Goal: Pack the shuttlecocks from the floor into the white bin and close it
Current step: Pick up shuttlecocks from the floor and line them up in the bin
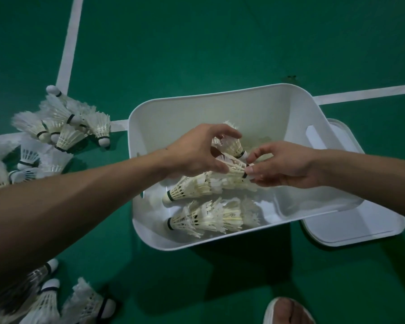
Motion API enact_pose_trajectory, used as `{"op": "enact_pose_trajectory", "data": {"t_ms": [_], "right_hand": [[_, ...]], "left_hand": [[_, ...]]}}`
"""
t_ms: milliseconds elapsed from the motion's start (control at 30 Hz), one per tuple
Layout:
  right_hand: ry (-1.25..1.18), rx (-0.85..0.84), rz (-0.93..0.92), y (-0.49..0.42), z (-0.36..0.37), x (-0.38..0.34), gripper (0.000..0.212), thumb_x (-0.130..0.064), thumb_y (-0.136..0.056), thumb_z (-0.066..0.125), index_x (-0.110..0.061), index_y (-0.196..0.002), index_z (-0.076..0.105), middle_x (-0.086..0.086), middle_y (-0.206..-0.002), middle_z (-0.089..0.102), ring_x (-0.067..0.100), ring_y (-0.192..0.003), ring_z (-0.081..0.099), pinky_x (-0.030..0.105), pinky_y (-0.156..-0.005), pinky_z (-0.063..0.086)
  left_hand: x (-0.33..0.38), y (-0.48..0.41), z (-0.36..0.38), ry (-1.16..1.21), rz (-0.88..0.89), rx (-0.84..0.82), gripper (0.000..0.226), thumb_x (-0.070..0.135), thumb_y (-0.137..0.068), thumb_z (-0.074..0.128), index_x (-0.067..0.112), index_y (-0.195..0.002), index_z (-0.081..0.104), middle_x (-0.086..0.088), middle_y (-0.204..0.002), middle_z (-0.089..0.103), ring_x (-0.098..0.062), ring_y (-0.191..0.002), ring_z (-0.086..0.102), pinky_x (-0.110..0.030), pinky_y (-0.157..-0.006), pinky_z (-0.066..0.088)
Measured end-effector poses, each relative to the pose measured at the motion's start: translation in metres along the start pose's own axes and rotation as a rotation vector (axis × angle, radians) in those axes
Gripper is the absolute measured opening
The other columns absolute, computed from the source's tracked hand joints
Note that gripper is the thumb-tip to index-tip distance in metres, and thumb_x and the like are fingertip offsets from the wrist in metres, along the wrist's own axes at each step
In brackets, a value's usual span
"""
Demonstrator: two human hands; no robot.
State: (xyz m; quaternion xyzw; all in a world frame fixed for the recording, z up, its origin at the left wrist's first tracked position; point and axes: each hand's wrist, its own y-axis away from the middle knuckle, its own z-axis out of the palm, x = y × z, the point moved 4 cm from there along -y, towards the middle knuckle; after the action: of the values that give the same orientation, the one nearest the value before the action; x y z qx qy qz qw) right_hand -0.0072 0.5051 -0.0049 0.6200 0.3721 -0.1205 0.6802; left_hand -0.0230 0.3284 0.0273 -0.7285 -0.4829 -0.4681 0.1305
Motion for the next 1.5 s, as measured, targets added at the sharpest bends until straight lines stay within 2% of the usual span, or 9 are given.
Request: {"op": "enact_pose_trajectory", "data": {"t_ms": [167,333,500,600,700,800,933,1200,1500], "right_hand": [[-0.250,0.027,-0.061,0.003,-0.004,0.000,0.037,-0.002,-0.061,0.072,-0.010,-0.095,0.060,0.009,-0.076,0.068,0.017,-0.067,0.065,0.022,-0.062,0.057],[-0.301,0.137,-0.182,0.000,-0.005,-0.005,0.042,-0.011,-0.060,0.074,-0.008,-0.101,0.064,0.005,-0.087,0.068,0.014,-0.077,0.065,0.027,-0.077,0.056],[-0.337,0.203,-0.212,0.003,-0.010,-0.014,0.007,-0.017,-0.091,0.060,-0.013,-0.097,0.058,0.010,-0.092,0.067,0.024,-0.082,0.065,0.042,-0.081,0.053],[-0.383,0.299,-0.248,0.005,-0.020,-0.019,0.008,-0.022,-0.094,0.055,-0.015,-0.093,0.054,0.009,-0.082,0.062,0.026,-0.075,0.061,0.048,-0.082,0.051],[-0.038,0.315,-0.319,0.012,-0.025,-0.021,0.012,-0.029,-0.092,0.060,-0.017,-0.096,0.058,0.009,-0.088,0.061,0.026,-0.079,0.058,0.044,-0.075,0.055],[0.539,0.231,-0.390,0.018,-0.018,-0.021,0.022,-0.042,-0.088,0.061,-0.022,-0.095,0.065,0.007,-0.090,0.061,0.014,-0.064,0.053,0.016,-0.047,0.044],[0.936,0.185,-0.291,0.018,-0.015,-0.014,0.030,-0.053,-0.086,0.059,-0.023,-0.085,0.066,0.006,-0.084,0.068,0.018,-0.065,0.064,0.019,-0.046,0.043],[1.402,-0.006,-0.027,0.017,-0.017,-0.002,0.029,-0.038,-0.072,0.073,-0.024,-0.094,0.061,-0.005,-0.088,0.064,0.015,-0.078,0.060,0.028,-0.069,0.050],[1.438,0.023,-0.198,0.008,-0.001,0.018,0.038,-0.040,-0.066,0.083,-0.026,-0.095,0.062,-0.010,-0.092,0.056,0.012,-0.089,0.051,0.025,-0.076,0.044]], "left_hand": [[-0.006,-0.004,0.003,-0.007,-0.035,0.014,0.068,0.013,-0.072,0.081,0.029,-0.132,0.052,0.003,-0.132,0.051,-0.008,-0.088,0.066,-0.030,-0.086,0.054],[-0.003,-0.009,0.006,-0.049,-0.048,-0.005,0.069,0.026,-0.073,0.079,0.029,-0.135,0.049,0.004,-0.136,0.049,-0.010,-0.092,0.064,-0.032,-0.088,0.052],[-0.001,-0.012,0.001,0.007,-0.066,0.008,0.064,0.033,-0.074,0.076,0.026,-0.133,0.052,0.006,-0.127,0.052,-0.013,-0.084,0.069,-0.030,-0.072,0.059],[-0.004,-0.011,0.000,0.009,-0.070,0.023,0.056,0.029,-0.079,0.073,0.023,-0.131,0.054,0.004,-0.123,0.053,-0.012,-0.074,0.069,-0.025,-0.066,0.059],[-0.008,-0.011,0.002,-0.067,-0.068,0.009,0.049,0.025,-0.082,0.072,0.024,-0.128,0.056,0.000,-0.124,0.055,-0.010,-0.080,0.065,-0.029,-0.080,0.056],[-0.007,-0.011,0.005,-0.138,-0.059,-0.017,0.046,0.025,-0.084,0.070,0.025,-0.128,0.057,-0.001,-0.125,0.057,-0.010,-0.089,0.059,-0.028,-0.086,0.049],[-0.006,-0.012,0.006,-0.188,-0.052,-0.005,0.045,0.026,-0.086,0.069,0.027,-0.128,0.057,-0.001,-0.128,0.057,-0.010,-0.096,0.056,-0.024,-0.085,0.042],[-0.011,-0.010,0.005,-0.242,-0.057,-0.022,0.042,0.026,-0.087,0.066,0.027,-0.128,0.057,0.001,-0.124,0.058,-0.010,-0.093,0.055,-0.022,-0.080,0.039],[-0.008,-0.015,0.008,-0.202,-0.047,-0.032,0.041,0.022,-0.088,0.065,0.025,-0.128,0.058,0.001,-0.129,0.057,-0.011,-0.099,0.058,-0.021,-0.084,0.039]]}}
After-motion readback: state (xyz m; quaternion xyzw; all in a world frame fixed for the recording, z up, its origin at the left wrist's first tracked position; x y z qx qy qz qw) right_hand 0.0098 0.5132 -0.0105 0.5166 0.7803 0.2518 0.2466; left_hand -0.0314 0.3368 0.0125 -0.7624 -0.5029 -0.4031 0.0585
